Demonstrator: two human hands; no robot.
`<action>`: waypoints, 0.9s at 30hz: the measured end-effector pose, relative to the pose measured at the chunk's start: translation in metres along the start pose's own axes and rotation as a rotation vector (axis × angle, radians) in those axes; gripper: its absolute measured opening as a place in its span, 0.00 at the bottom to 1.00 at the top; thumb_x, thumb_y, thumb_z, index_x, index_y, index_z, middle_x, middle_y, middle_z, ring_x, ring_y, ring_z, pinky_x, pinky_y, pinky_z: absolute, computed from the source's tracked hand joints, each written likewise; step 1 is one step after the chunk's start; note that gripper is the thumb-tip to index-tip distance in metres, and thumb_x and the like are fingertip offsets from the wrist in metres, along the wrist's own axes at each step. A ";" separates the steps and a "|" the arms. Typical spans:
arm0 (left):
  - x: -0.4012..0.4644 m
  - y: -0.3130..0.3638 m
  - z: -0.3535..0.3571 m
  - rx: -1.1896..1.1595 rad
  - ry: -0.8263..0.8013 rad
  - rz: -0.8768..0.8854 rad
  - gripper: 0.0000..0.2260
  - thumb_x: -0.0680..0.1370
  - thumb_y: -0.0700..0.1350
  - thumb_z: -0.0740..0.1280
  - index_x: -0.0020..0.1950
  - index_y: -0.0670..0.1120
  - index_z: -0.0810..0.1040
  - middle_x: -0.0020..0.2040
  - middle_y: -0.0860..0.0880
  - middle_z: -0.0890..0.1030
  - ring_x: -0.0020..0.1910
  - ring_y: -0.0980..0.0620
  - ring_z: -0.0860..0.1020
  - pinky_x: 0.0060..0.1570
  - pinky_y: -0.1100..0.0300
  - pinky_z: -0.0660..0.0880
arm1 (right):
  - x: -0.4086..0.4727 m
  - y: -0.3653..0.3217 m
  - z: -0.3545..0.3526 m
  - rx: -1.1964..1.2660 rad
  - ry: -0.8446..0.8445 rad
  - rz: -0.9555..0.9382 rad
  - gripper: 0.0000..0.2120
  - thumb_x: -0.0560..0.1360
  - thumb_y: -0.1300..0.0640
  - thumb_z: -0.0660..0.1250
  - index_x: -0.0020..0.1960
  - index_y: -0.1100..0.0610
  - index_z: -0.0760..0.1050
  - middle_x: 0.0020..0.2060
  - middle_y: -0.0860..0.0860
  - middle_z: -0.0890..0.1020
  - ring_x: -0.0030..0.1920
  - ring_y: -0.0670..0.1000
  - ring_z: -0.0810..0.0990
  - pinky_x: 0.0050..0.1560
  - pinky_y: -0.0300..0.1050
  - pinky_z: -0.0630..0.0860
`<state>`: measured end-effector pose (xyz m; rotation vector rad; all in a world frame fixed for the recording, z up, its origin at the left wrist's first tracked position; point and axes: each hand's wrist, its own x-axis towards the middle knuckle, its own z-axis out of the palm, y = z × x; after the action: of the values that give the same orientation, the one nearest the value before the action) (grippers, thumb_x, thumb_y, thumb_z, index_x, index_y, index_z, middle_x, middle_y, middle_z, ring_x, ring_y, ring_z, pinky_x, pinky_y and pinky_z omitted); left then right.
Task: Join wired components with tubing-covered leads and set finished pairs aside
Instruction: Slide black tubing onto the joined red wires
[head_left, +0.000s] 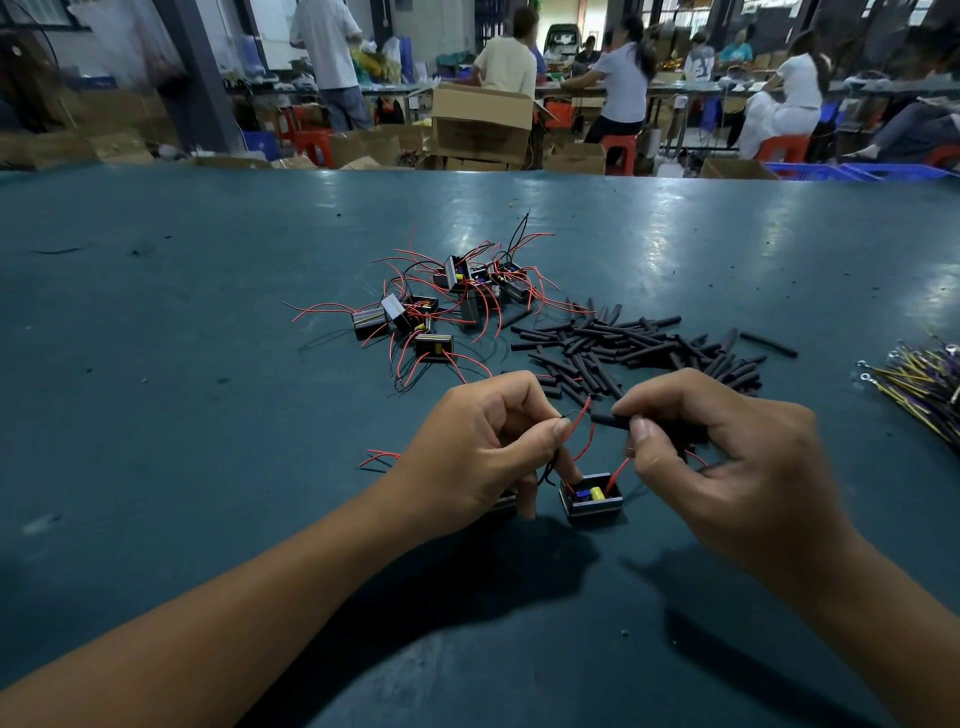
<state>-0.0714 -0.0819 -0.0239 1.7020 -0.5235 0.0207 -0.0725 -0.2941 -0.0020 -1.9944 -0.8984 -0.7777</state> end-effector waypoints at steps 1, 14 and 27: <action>0.000 0.000 0.000 0.004 -0.003 0.000 0.08 0.81 0.43 0.66 0.44 0.43 0.72 0.39 0.44 0.86 0.22 0.49 0.78 0.24 0.62 0.72 | 0.000 -0.001 0.001 -0.009 -0.001 -0.006 0.06 0.75 0.57 0.65 0.46 0.56 0.81 0.34 0.43 0.82 0.33 0.45 0.81 0.36 0.38 0.75; -0.001 0.005 0.001 0.042 -0.038 0.018 0.08 0.82 0.41 0.64 0.45 0.40 0.70 0.39 0.44 0.85 0.23 0.48 0.78 0.24 0.61 0.71 | -0.001 0.002 0.005 0.207 -0.013 0.148 0.03 0.76 0.60 0.69 0.46 0.53 0.79 0.35 0.45 0.83 0.35 0.46 0.84 0.35 0.38 0.79; -0.002 0.010 0.001 0.203 -0.066 0.112 0.07 0.82 0.40 0.65 0.44 0.44 0.71 0.37 0.47 0.84 0.23 0.52 0.77 0.26 0.61 0.71 | 0.006 -0.005 0.005 0.553 0.014 0.394 0.02 0.75 0.58 0.69 0.45 0.57 0.79 0.35 0.54 0.85 0.33 0.52 0.84 0.31 0.38 0.77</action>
<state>-0.0771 -0.0836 -0.0159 1.8737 -0.6847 0.1012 -0.0725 -0.2858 0.0018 -1.5923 -0.5971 -0.2771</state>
